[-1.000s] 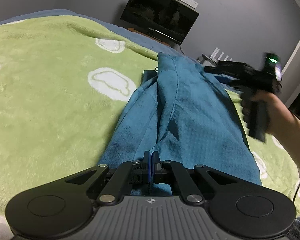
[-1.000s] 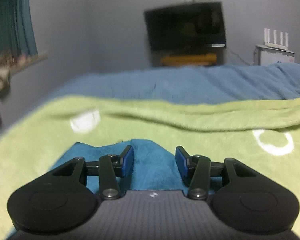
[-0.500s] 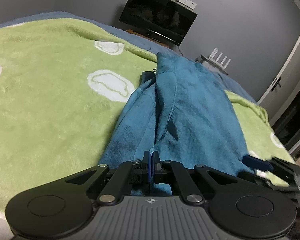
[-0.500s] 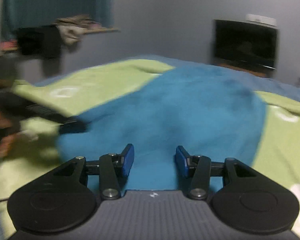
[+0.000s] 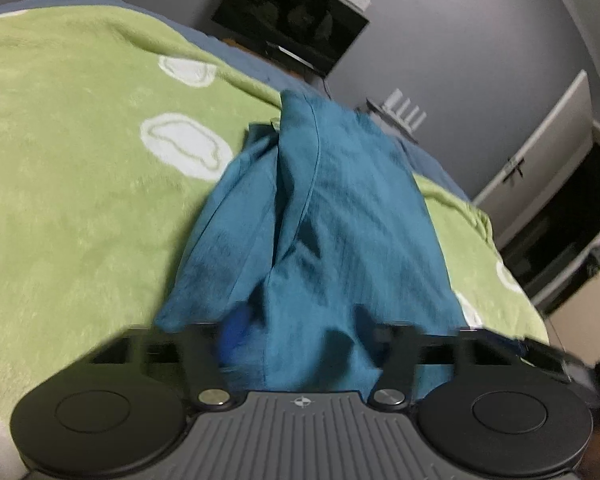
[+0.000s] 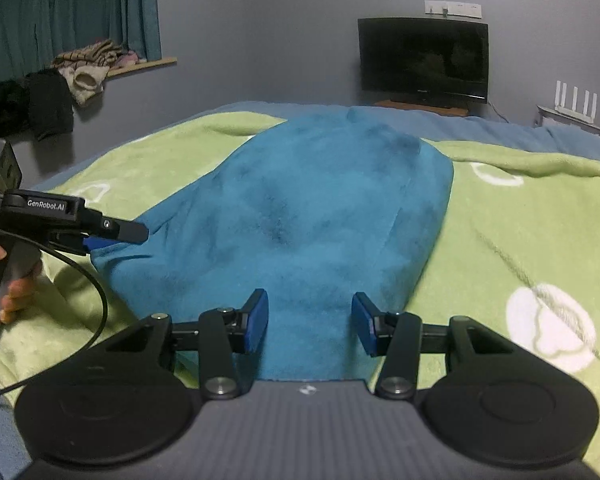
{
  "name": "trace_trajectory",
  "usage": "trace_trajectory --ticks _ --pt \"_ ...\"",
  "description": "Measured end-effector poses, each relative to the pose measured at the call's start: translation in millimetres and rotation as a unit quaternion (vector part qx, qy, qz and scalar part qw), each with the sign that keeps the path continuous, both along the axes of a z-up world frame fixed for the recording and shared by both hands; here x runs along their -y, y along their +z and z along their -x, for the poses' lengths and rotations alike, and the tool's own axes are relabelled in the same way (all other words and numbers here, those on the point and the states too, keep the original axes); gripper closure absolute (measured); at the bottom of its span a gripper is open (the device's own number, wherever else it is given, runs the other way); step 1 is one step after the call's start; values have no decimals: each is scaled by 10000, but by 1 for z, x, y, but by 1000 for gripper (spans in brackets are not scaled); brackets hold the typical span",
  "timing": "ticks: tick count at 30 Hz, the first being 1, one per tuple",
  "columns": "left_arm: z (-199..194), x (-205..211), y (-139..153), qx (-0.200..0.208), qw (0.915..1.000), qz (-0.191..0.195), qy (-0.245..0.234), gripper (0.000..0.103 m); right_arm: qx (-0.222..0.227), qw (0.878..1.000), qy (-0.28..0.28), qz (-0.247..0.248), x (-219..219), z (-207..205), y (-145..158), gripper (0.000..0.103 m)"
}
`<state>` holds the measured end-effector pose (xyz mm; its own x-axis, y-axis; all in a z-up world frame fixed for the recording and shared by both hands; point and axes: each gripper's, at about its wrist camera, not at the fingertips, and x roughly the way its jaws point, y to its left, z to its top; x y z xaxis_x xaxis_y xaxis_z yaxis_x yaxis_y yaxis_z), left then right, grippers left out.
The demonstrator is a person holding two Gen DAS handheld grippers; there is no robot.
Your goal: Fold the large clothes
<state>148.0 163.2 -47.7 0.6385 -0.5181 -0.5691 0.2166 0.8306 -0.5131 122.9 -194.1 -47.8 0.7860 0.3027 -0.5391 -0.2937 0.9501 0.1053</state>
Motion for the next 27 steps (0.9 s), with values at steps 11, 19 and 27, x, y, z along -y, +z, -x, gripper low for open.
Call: trace_trajectory --ticks 11,19,27 --pt "12 -17 4 245 9973 264 639 98 223 9993 130 271 -17 -9 -5 57" --pt "23 -50 13 631 9782 827 1797 28 -52 9924 -817 -915 49 -17 -1 52" --pt "-12 -28 -6 55 9885 505 1423 52 -850 9752 -1015 -1774 75 -36 -24 50"
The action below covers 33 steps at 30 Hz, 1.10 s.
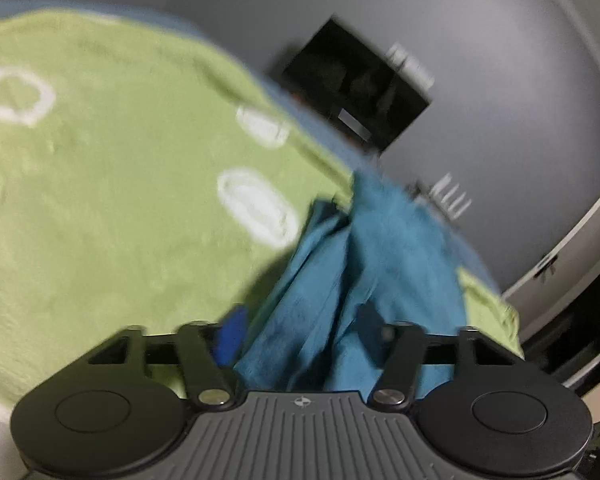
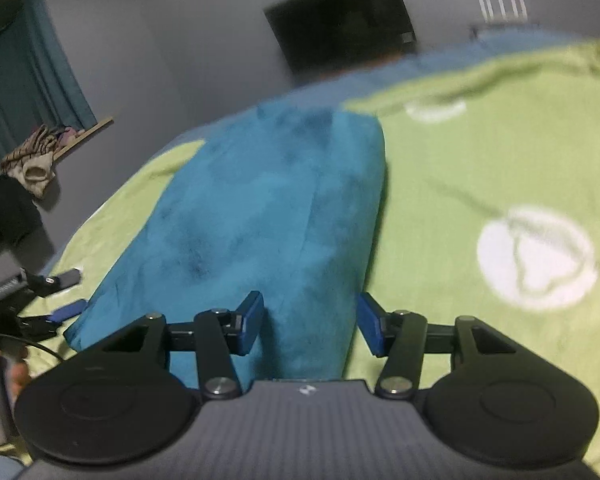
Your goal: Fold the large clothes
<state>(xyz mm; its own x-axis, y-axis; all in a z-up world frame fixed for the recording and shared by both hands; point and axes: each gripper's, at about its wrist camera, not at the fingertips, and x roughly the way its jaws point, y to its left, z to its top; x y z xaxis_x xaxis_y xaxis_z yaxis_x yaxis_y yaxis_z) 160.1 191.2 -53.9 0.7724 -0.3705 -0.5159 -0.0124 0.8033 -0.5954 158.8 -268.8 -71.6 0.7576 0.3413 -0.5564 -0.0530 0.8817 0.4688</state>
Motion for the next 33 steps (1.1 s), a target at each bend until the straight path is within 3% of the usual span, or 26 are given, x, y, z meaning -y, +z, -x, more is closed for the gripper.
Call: trace_trajectory --ticks 5,11,15,22,27,33 --pt "-15 0 -27 -670 9973 94 -275 59 -244 9954 -140 -910 25 -14 -10 32" --pt "-17 -1 -38 -696 9969 114 -335 59 -465 9888 127 -1409 43 -61 -13 13" --pt "-22 2 -41 -714 9967 148 -344 60 -604 9849 270 -1600 54 -104 -20 11" --pt "-25 -3 -44 -781 9957 292 -400 60 -709 9669 520 -2395 65 -163 -51 11" --pt "-28 -4 -48 -787 9951 387 -449 60 -613 9584 637 -2712 60 -190 -66 1" --pt "-29 -3 -50 -773 9949 424 -482 61 -554 9609 611 -2644 47 -227 -71 0"
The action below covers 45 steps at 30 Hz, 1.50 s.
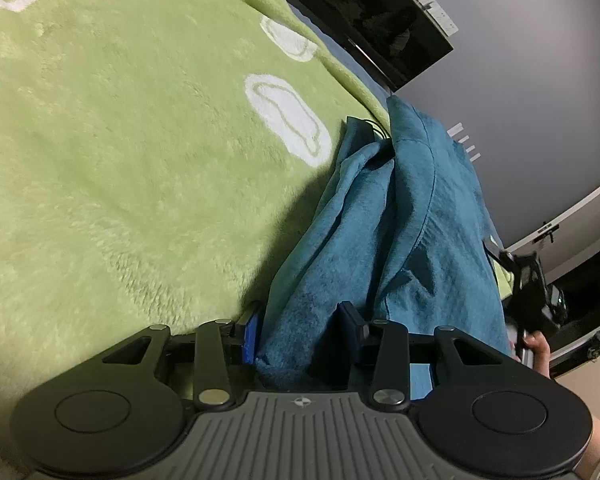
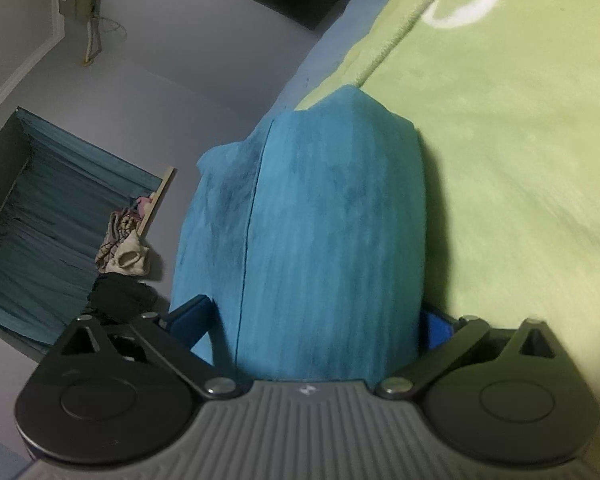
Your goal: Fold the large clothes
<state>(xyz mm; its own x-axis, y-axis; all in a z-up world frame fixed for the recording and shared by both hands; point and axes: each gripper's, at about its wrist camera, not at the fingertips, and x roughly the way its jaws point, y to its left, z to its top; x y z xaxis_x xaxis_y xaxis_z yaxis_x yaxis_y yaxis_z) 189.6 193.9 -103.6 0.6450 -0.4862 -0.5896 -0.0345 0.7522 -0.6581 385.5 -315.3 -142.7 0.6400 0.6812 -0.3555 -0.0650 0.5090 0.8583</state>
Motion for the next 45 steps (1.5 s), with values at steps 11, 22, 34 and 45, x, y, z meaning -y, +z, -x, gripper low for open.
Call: trace_trajectory --ticks 11,22,34,45 --pt "-4 41 9 44 9978 -44 -662 75 762 9961 -143 423 13 19 44 30" --pt "-42 174 18 459 9921 -248 -1139 88 678 9817 -543 1693 109 -23 108 28" --pt "-40 181 19 582 9890 -474 -1278 83 1202 9261 -1420 3283 81 75 105 11" --pt "-29 177 31 634 9906 -780 -926 74 189 9294 -1036 3537 78 198 88 12"
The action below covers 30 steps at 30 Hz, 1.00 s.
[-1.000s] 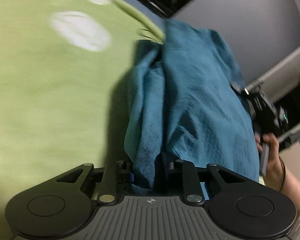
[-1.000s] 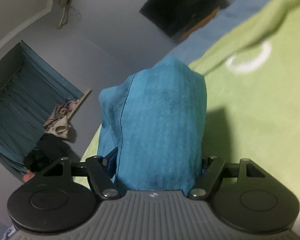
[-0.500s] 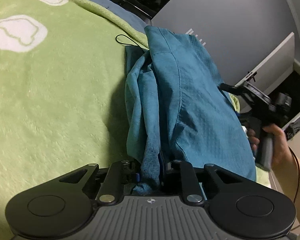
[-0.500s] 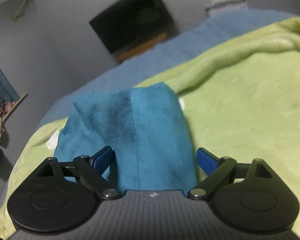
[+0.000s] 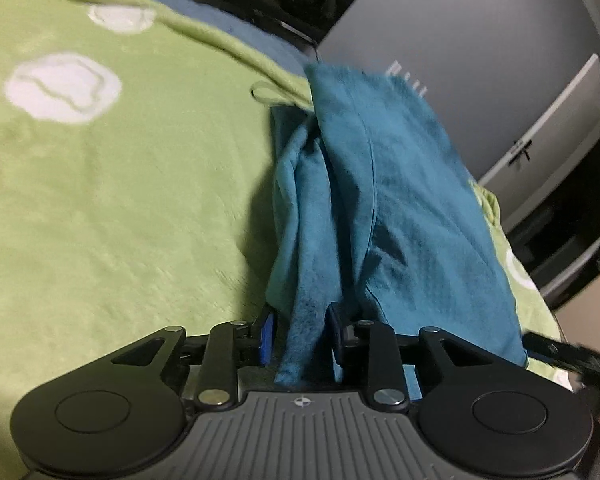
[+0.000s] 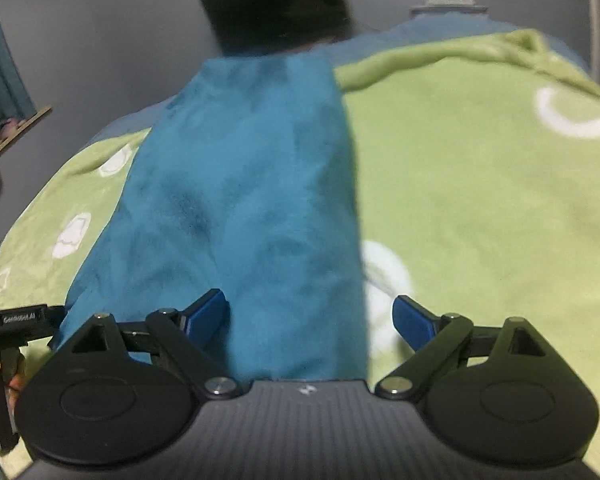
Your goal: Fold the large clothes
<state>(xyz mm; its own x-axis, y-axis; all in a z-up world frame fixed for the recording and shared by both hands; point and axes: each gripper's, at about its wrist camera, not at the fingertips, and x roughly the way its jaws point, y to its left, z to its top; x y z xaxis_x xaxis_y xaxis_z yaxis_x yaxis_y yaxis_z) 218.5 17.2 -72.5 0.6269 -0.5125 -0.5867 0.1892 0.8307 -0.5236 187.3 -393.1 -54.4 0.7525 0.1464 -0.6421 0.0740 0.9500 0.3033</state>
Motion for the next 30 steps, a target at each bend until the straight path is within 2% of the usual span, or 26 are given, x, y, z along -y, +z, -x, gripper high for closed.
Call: trace_trajectory --ticks 1,3,5,7,9,11,12,13,14,15,18,19,20,22,24,27,29,30 --pt "6 -3 7 103 9999 0 58 72 50 10000 22 25 0 13 3 12" --pt "21 -9 23 393 9991 92 90 56 -31 9998 134 123 -2 29 7 12" --pt "33 -8 38 706 9972 235 29 39 -439 9979 157 439 -12 40 7 12" --pt "40 3 47 863 9957 289 -172 34 -696 9954 171 637 -20 40 -1 12" --pt "41 17 46 760 9965 113 -334 35 -804 9910 335 1018 -35 31 -8 18" --pt "40 29 39 579 9973 -179 -412 40 -725 9820 497 1673 -54 24 -15 26" --pt "38 35 35 483 9973 -327 -448 42 -598 9789 574 1868 -59 21 -19 36" --pt "36 38 30 394 9969 -504 -467 58 -449 9752 663 2065 -65 20 -21 43" --pt "36 40 26 330 9960 -661 -499 82 -324 9710 750 2247 -71 20 -23 58" --pt "34 42 24 318 9947 -803 -550 88 -287 9690 798 2322 -73 21 -25 68" --pt "31 43 18 383 9924 -1113 -364 91 -389 9724 593 2222 -65 26 -25 72" --pt "31 40 17 357 9921 -1162 -312 99 -453 9739 526 2160 -62 24 -26 72" --pt "28 39 14 320 9916 -1227 -260 100 -560 9747 486 2110 -59 23 -28 72" --pt "25 37 10 298 9924 -1167 -251 101 -733 9755 458 2024 -55 22 -30 72" --pt "23 37 9 309 9924 -1163 -252 101 -417 9834 571 1670 -51 32 -16 72" --pt "25 38 11 327 9921 -1180 -287 101 549 9893 850 1050 -44 56 12 72" --pt "26 38 12 330 9920 -1180 -300 101 982 9858 835 1079 -47 62 20 72" --pt "27 36 12 327 9920 -1177 -307 101 981 9851 830 1142 -49 59 19 72"
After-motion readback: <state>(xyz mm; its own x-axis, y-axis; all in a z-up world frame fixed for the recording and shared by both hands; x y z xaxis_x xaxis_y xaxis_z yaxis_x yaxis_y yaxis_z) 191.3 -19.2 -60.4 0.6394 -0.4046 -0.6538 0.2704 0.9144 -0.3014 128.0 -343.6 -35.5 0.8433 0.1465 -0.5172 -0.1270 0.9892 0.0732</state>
